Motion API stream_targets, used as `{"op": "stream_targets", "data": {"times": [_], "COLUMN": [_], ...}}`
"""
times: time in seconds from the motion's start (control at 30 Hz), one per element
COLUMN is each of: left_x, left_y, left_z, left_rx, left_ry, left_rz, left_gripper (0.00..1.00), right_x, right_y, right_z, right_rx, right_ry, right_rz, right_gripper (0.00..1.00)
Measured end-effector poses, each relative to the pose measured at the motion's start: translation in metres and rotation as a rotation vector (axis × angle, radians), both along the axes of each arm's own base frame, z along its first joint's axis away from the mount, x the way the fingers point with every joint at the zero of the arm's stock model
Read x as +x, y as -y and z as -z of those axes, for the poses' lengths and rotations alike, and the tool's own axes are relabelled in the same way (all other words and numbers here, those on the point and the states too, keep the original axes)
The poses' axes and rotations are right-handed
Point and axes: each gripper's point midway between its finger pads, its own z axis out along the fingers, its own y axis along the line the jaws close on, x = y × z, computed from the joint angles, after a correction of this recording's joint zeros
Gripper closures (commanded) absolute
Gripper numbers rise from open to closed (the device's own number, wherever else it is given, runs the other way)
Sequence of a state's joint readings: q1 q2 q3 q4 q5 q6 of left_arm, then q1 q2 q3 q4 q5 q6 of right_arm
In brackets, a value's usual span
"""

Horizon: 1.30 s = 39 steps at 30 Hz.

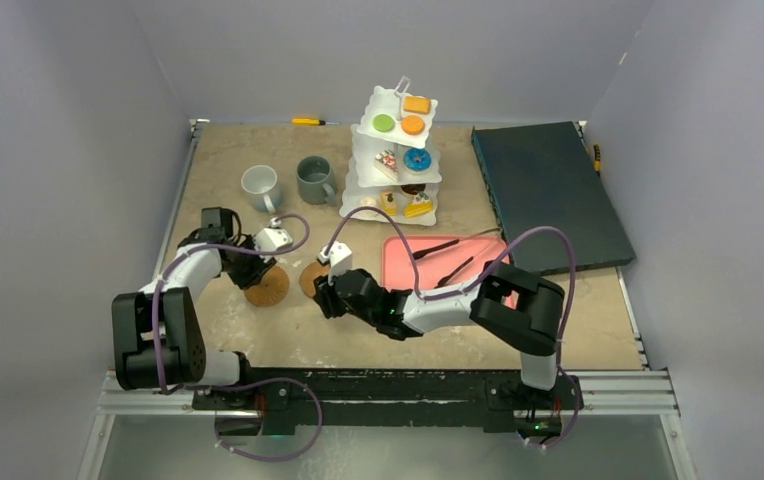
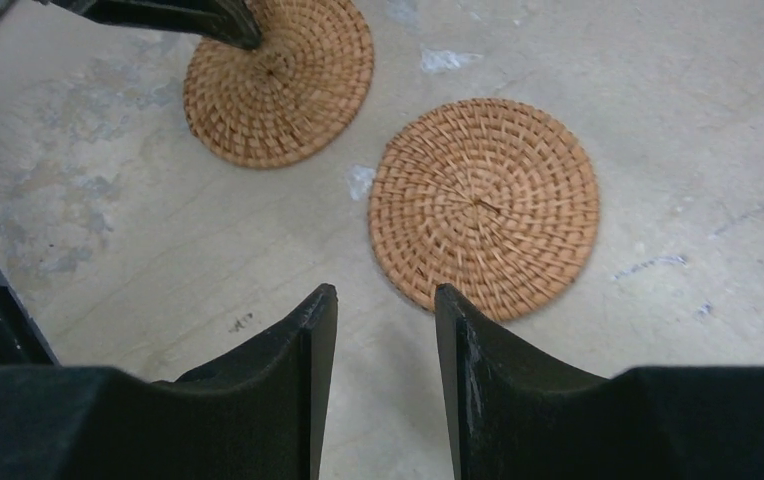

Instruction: Serve the afternoon tea

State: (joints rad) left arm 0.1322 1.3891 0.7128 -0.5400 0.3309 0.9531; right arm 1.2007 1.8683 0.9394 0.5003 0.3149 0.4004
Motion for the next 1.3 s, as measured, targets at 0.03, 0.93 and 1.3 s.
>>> {"op": "stream_targets", "data": {"times": [0.03,0.93,1.3], "left_x": [-0.001,0.01,0.048], "left_y": [0.001,0.038,0.015], "left_z": [0.0,-0.003,-0.09], "left_rx": [-0.002,-0.027,-0.043], "left_ry": [-0.002,0.019,0.132], "left_rz": [0.004,0.009,-0.101], "left_gripper": [0.67,0.63,0.26], "right_x": [0.0,0.011,0.082], "right_y": [-0.004,0.014,0.019], "right_z": [0.001,0.028,-0.066], "right_rx": [0.007,0.038,0.059], "right_ry": [-0.001,-0.057,0.119], "right_rz": [-0.009,0.021,0.111], "right_gripper": [0.56,0.6,0.5]}}
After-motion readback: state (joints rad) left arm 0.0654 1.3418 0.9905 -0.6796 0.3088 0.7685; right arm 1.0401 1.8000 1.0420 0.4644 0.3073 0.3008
